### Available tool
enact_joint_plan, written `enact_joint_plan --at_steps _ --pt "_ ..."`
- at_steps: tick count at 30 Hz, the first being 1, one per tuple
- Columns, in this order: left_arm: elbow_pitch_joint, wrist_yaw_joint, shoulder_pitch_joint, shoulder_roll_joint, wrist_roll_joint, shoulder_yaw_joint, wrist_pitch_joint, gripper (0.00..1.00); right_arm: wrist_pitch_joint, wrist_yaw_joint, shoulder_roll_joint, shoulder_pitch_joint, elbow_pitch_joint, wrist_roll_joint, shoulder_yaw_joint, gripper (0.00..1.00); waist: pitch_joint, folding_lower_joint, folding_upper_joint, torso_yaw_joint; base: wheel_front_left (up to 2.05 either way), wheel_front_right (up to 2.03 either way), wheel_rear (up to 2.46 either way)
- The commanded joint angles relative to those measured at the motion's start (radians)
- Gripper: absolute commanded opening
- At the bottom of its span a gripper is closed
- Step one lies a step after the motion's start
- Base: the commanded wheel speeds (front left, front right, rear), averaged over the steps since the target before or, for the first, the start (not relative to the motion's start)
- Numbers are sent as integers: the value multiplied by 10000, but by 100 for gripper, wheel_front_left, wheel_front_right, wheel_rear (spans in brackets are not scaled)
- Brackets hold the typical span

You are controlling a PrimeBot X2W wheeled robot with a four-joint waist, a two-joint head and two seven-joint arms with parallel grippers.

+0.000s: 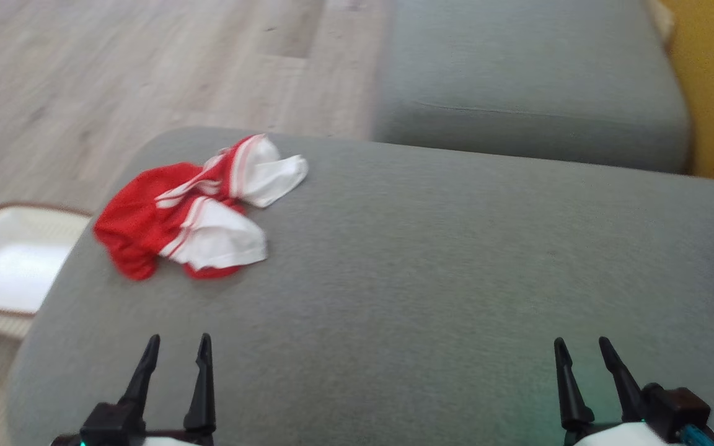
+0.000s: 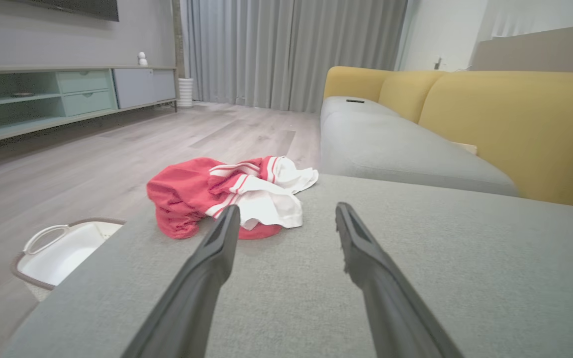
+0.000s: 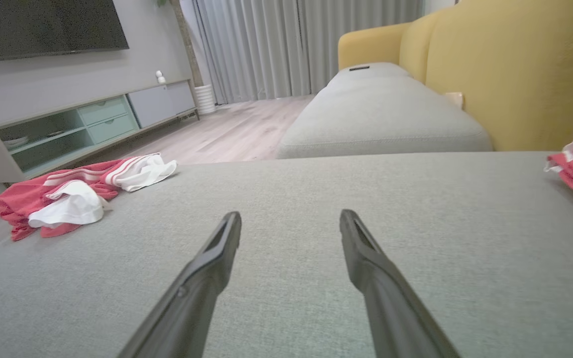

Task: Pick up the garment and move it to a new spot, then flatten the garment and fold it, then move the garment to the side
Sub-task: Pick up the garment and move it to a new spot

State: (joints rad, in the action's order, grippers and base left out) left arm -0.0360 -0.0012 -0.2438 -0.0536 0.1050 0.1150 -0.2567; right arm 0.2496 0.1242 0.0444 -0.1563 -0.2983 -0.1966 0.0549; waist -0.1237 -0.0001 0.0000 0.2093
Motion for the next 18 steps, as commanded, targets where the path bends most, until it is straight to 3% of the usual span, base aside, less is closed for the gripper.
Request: enact_joint_plan --at_steps 1,10,18 --pt "317 -43 422 33 -136 -380 -51 100 122 65 59 294 375 -70 202 100 77 1 0 698 0 0 0" --pt "472 -58 285 33 -269 -767 -51 100 122 65 59 365 356 -64 137 100 291 1 0 2232 0 0 0" --pt "775 180 297 34 -69 -914 -51 100 122 65 59 697 260 169 300 100 820 1 0 2785 0 0 0"
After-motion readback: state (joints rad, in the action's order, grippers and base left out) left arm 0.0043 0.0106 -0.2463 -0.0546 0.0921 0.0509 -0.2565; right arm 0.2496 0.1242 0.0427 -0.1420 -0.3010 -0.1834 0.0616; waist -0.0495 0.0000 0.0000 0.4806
